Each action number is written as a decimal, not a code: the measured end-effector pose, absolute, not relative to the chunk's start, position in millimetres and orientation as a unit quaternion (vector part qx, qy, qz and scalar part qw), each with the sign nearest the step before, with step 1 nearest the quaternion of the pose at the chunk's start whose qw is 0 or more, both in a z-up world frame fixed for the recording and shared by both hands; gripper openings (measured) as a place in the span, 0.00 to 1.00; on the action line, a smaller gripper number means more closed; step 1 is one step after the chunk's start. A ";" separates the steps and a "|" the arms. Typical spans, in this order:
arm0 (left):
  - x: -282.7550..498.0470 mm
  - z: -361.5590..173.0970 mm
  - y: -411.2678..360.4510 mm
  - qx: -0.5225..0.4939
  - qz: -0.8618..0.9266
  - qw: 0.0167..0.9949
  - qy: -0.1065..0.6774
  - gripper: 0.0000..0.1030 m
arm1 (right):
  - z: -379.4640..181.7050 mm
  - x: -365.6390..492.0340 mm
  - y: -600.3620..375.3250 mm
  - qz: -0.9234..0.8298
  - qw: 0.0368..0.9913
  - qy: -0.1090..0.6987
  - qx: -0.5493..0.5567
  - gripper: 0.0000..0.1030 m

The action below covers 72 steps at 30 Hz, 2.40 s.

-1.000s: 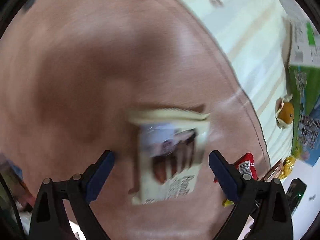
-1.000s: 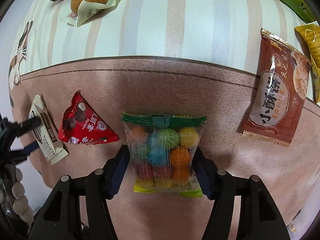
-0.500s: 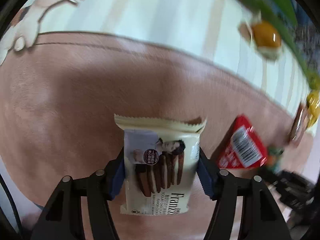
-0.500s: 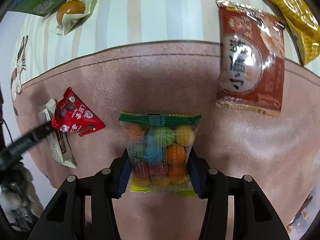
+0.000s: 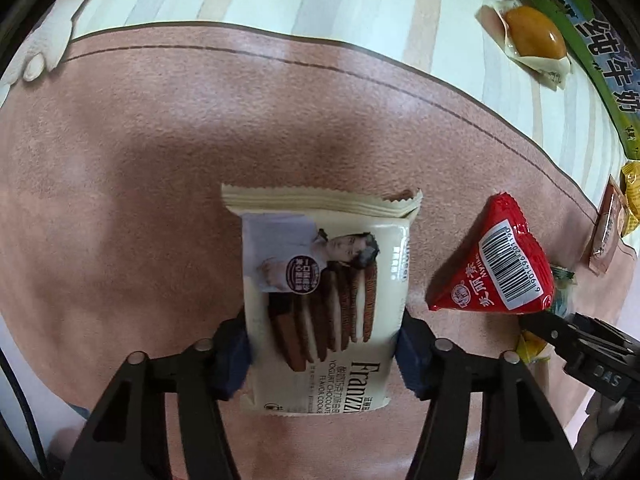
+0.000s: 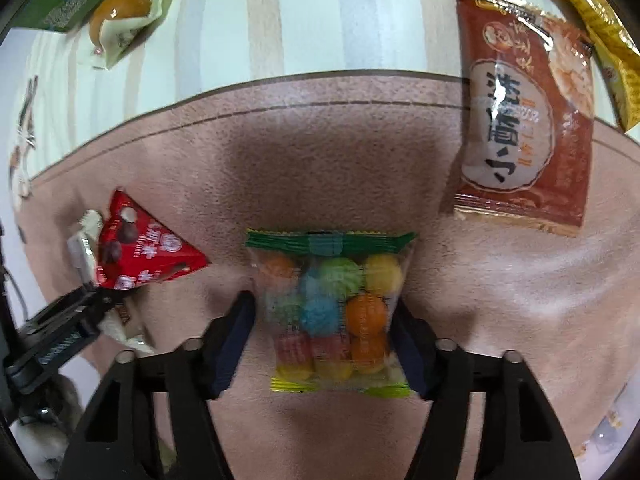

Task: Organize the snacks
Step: 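Carry the Franzzi bag and candy-ball bag into the box and open both grippers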

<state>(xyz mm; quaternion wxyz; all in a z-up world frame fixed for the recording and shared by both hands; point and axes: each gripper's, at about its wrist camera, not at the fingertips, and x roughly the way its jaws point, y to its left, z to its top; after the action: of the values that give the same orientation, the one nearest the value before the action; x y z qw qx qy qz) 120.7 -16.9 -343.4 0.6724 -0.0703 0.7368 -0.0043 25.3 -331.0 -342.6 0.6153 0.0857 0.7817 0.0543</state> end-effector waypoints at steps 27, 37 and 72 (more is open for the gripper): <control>142.5 -230.6 -6.4 -0.045 -0.062 0.727 0.683 0.60 | -201.4 17.7 -344.5 0.139 0.700 0.692 0.109 0.51; 126.8 -351.2 5.9 -0.132 -0.060 0.604 0.783 0.62 | -252.5 15.5 -351.0 0.110 0.671 0.721 0.132 0.51; 200.3 -82.0 -10.7 -0.120 -0.139 0.804 0.566 0.50 | -104.1 73.5 -338.2 0.205 0.749 0.605 0.178 0.51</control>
<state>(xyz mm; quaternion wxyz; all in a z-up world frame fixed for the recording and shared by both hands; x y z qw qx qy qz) 200.3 -10.7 -82.0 0.8040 -0.1195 0.5656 -0.1392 73.5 -338.2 -104.1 0.7486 0.1781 0.6050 0.2049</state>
